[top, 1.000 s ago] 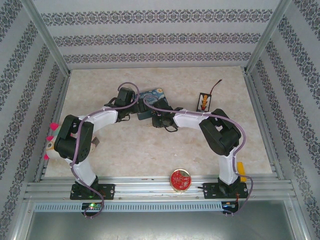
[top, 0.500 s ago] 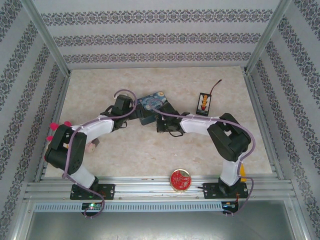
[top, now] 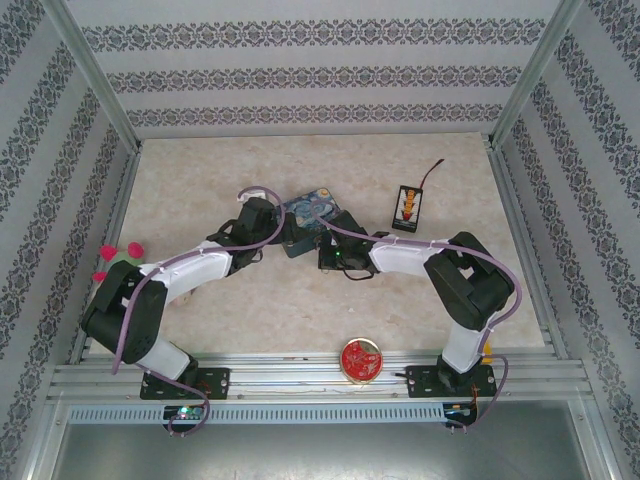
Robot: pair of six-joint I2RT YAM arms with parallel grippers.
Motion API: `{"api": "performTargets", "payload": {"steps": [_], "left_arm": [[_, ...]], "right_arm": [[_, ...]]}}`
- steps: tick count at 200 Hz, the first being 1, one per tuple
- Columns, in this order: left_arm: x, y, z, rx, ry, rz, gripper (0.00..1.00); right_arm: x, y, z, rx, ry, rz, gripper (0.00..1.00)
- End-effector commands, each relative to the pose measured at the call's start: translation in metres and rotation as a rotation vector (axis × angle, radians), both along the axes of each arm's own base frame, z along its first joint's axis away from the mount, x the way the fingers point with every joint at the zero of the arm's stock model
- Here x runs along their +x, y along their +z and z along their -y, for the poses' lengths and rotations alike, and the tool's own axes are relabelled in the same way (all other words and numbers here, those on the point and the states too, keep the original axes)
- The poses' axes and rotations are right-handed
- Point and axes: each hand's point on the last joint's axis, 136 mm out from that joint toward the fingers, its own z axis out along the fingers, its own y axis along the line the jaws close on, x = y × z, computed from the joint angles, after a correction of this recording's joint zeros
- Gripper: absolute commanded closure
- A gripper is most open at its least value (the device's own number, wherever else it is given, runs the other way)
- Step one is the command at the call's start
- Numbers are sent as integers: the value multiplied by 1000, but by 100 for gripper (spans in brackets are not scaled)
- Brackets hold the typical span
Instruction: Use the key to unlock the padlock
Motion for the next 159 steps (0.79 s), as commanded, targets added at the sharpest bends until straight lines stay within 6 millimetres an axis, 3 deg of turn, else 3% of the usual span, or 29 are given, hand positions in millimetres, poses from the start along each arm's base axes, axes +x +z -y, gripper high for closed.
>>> {"api": "performTargets", "payload": {"steps": [1,46,98,159], "left_arm": [[2,3,10,74,-35,13,1],[1,-18,20,122,-86,-46,1],[-11,-40,8,173,-79,-104,1],[-20,-50,4,162,-68,-131,1]], "right_arm": [[-4,5,4,34,-29,-23,100],[-2,6,6,64,-46,-26,100],[1,6,9,101,-69,-25,100],[9,8,3,192,-95,-14,100]]}}
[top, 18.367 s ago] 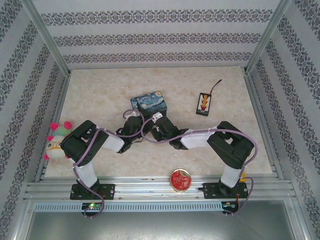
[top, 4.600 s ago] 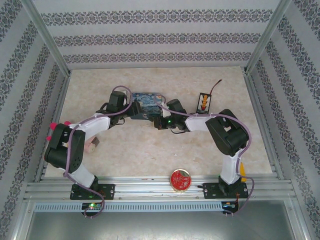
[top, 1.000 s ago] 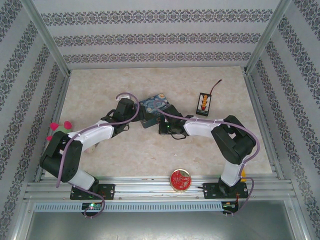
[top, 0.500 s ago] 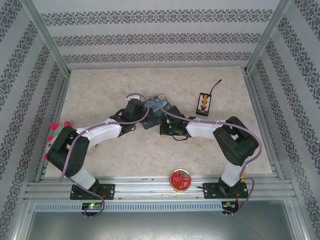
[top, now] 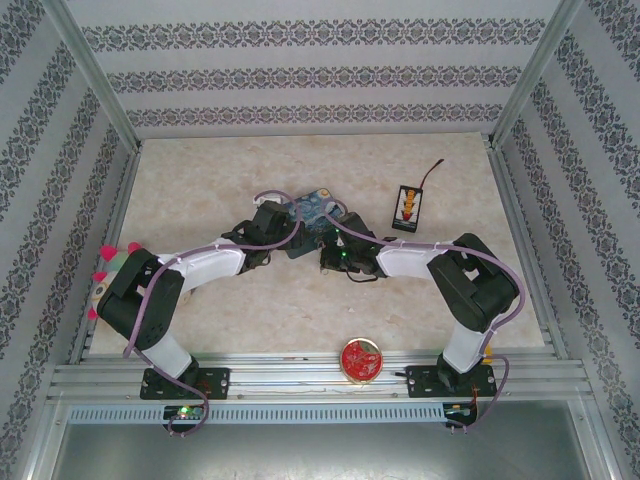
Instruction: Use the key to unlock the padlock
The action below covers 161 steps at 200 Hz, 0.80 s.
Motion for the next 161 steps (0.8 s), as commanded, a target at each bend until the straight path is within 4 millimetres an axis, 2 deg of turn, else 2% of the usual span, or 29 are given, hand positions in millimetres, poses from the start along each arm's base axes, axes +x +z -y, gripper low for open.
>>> {"api": "performTargets", "payload": {"steps": [1,69,161], "left_arm": [[-18,-21,-10,65,3,-72,1],[-15,-21,-6,50,1,-71,1],[-15,-19,-3,23,5,-72,1]], "right_arm": [[8,7,-1,59,-34,13,100],[21,14,-4,121,-83,31,100],[26,16,-1,135,-130,33,100]]}}
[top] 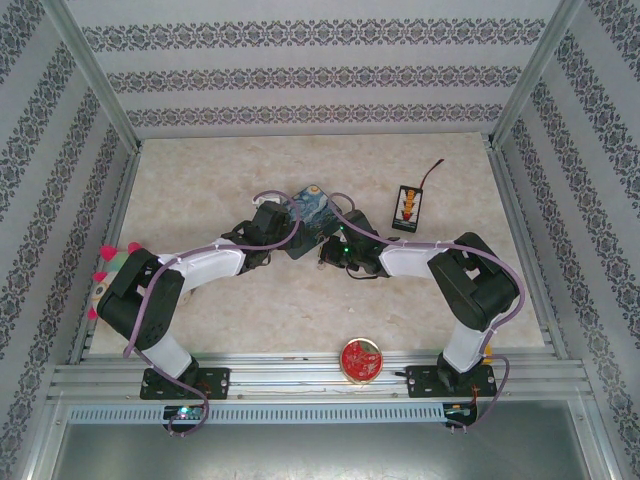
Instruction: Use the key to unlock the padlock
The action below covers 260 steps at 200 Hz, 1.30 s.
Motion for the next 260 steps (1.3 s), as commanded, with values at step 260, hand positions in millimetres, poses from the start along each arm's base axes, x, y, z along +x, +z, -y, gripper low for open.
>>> {"api": "performTargets", "payload": {"steps": [260], "left_arm": [[-20,-22,2,-4,-24,-87,2]], "right_arm": [[37,23,-4,95,-78,89,100]]}}
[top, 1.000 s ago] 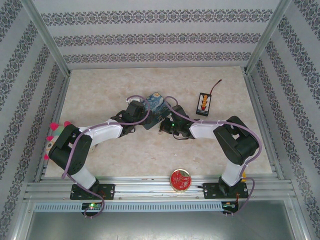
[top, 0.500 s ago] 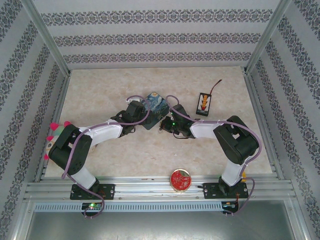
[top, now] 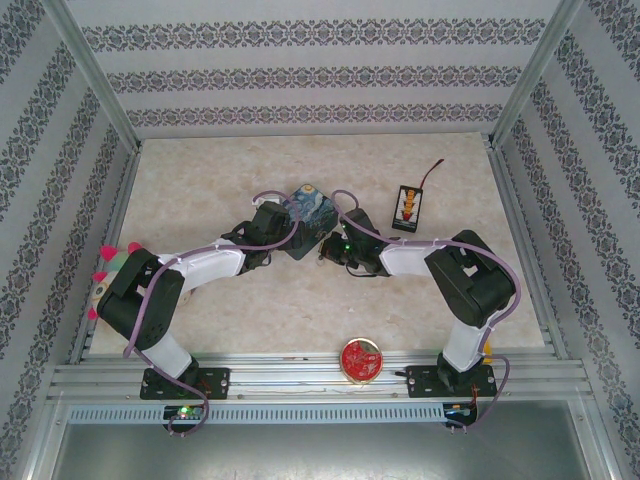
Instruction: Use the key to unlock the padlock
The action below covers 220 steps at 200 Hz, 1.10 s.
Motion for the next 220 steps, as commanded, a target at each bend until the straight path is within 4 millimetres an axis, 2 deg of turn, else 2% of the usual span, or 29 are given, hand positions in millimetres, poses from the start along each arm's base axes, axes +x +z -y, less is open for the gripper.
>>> {"api": "performTargets", "payload": {"steps": [1,108,220], "left_arm": [[-18,-20,-1,27,-28,-72,2],[-17,-20,-1,23,-27,-73,2],[-19,-23,-4,23,-17,-83,2]], "right_arm": [[24,24,-7,55,-25,81,100],[37,30,-13,93,-33,96,100],[47,41,-4,100,-62,131,100]]}}
